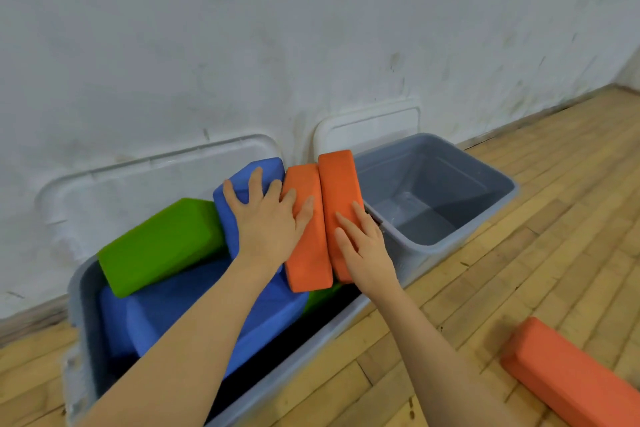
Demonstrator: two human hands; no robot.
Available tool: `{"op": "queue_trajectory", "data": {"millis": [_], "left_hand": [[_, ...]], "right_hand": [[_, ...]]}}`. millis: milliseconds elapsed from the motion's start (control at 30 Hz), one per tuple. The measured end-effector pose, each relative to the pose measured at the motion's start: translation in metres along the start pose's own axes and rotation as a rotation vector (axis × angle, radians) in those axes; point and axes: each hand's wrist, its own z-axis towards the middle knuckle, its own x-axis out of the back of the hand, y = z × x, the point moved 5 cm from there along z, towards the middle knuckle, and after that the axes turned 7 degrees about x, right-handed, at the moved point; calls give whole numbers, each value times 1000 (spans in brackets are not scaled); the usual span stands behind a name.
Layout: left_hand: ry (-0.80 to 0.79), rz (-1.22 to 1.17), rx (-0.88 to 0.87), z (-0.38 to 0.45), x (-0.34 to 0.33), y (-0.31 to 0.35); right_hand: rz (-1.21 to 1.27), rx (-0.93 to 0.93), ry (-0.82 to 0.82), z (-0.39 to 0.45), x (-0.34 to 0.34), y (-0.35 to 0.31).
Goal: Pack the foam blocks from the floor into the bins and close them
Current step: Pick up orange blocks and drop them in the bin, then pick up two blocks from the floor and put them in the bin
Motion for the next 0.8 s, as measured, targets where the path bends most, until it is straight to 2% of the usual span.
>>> {"op": "queue_trajectory", "data": {"millis": [200, 433, 600, 800], "left_hand": [[66, -62, -33, -14, 22, 12], [32, -137, -83, -52, 65, 55], [-94, -313, -226, -105, 96, 138], [-188, -483, -365, -166, 93, 252]], "right_hand": [[-132, -5, 10, -12, 15, -5], [-88, -1, 72, -56, 72, -13], [-187, -33, 160, -129, 152, 1], [-228, -168, 363, -229, 235, 68]]}}
